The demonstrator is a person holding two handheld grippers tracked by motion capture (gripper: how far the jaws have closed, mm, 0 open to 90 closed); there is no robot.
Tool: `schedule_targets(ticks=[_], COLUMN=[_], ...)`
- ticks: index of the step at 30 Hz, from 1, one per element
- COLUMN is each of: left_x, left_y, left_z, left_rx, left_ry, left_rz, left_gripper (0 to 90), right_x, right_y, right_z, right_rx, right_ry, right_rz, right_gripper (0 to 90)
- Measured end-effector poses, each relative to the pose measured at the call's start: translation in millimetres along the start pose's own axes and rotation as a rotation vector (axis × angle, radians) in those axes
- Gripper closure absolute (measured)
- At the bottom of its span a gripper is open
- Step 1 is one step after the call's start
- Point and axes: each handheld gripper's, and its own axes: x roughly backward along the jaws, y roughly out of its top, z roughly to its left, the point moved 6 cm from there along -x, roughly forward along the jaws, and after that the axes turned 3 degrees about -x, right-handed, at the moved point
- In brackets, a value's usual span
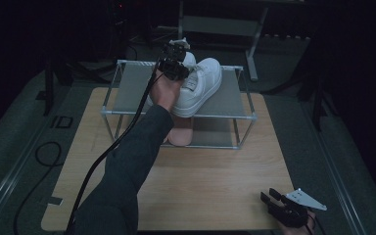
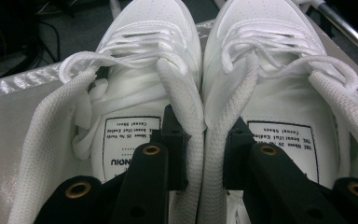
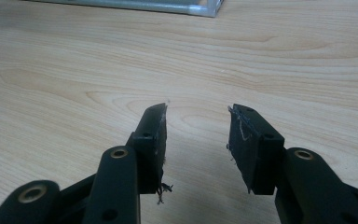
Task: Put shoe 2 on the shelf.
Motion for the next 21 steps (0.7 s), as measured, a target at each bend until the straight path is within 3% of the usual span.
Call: schedule_targets(ticks=[21], left_x=[-2.3], left_y=[1.1], left_z=[10.9], left_rx=[0.057], left_ry=[0.072], left_rz=[0.000], left_gripper=[75.5], right_x=[0.2], right_y=[1.0], right_z=[1.0], right_rx=[-0.005], right_ry=[0.006], right_rz=[-0.005], right_gripper=[55.8])
